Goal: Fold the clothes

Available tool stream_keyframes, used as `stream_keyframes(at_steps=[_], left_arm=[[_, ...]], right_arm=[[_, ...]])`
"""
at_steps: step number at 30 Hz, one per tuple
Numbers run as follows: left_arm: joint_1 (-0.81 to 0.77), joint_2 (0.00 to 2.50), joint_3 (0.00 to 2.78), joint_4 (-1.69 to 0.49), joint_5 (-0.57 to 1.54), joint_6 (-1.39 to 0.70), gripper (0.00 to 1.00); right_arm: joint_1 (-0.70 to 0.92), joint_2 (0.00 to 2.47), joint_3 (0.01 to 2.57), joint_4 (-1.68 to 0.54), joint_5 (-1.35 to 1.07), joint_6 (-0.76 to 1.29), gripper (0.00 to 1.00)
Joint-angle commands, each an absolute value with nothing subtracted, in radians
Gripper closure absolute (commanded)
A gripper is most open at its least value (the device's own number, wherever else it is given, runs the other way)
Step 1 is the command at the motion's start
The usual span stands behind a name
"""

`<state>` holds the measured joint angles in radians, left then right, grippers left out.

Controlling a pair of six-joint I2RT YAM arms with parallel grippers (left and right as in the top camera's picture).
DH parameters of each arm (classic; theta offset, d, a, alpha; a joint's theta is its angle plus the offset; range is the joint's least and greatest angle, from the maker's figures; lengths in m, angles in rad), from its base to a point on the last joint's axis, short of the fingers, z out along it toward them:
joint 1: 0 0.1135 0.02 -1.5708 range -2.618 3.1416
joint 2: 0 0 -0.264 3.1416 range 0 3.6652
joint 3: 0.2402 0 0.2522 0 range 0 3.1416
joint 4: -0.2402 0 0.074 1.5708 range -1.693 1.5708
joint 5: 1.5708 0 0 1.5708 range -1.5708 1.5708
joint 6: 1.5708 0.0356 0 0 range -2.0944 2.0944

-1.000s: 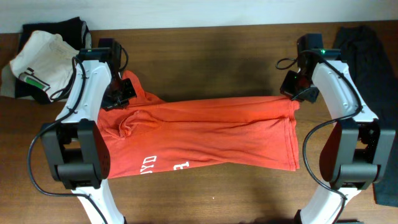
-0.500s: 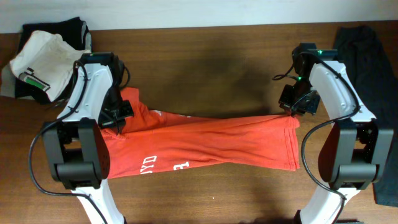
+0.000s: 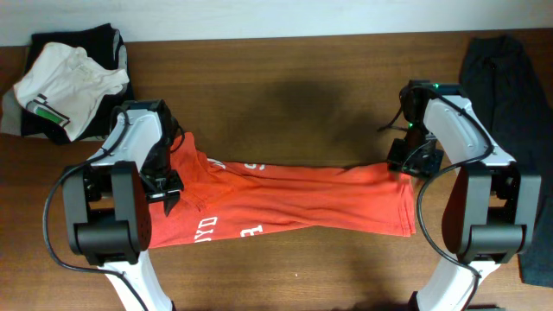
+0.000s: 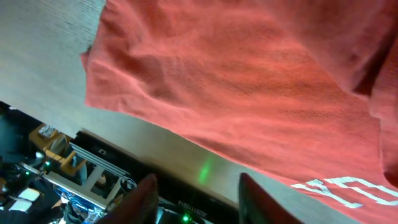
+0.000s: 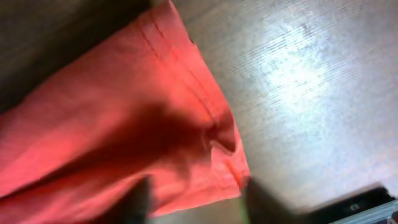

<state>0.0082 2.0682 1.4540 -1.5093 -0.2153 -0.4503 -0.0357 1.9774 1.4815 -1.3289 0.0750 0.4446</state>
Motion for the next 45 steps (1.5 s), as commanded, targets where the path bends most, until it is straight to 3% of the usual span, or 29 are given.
stream_keyframes(at_steps=[1,2,5,8,9,10,13,22,27,40,41,43,45], left_arm=[[0.014,2.045,1.448,-1.499,-0.233,-0.455,0.56],[0.013,2.045,1.454,-1.48,-0.233,-0.455,0.56],[0.009,2.045,1.487,-1.406,-0.211,-0.449,0.54],[-0.012,2.045,1.488,-1.293,0.144,-0.25,0.43],[-0.029,2.045,1.486,-1.291,0.159,-0.249,0.4],[-0.059,2.045,1.475,-1.279,0.162,-0.257,0.28],[-0.104,2.045,1.451,-1.247,0.162,-0.307,0.27],[-0.109,2.045,1.291,-1.159,0.15,-0.313,0.3],[-0.109,2.041,1.308,-1.146,0.123,-0.313,0.41],[-0.109,1.961,1.317,-1.162,0.07,-0.313,0.42],[-0.109,1.961,1.316,-1.158,0.07,-0.313,0.44],[-0.109,1.962,1.309,-1.149,0.071,-0.313,0.62],[-0.109,1.963,1.309,-1.144,0.072,-0.313,0.63]], right_arm=[[-0.039,1.953,1.475,-1.347,0.102,0.45,0.26],[-0.039,1.953,1.475,-1.347,0.102,0.45,0.03],[-0.039,1.953,1.475,-1.338,0.102,0.45,0.01],[-0.039,1.953,1.475,-1.327,0.102,0.429,0.01],[-0.039,1.953,1.475,-1.324,0.102,0.424,0.01],[-0.039,1.953,1.475,-1.32,0.102,0.423,0.01],[-0.039,1.953,1.475,-1.315,0.102,0.423,0.01],[-0.039,1.953,1.475,-1.308,0.103,0.416,0.01],[-0.039,1.953,1.475,-1.294,0.103,0.416,0.01],[-0.039,1.953,1.475,-1.28,0.121,0.417,0.01],[-0.039,1.953,1.475,-1.279,0.121,0.418,0.01],[-0.041,1.952,1.476,-1.279,0.122,0.422,0.01],[-0.041,1.941,1.48,-1.279,0.125,0.425,0.01]])
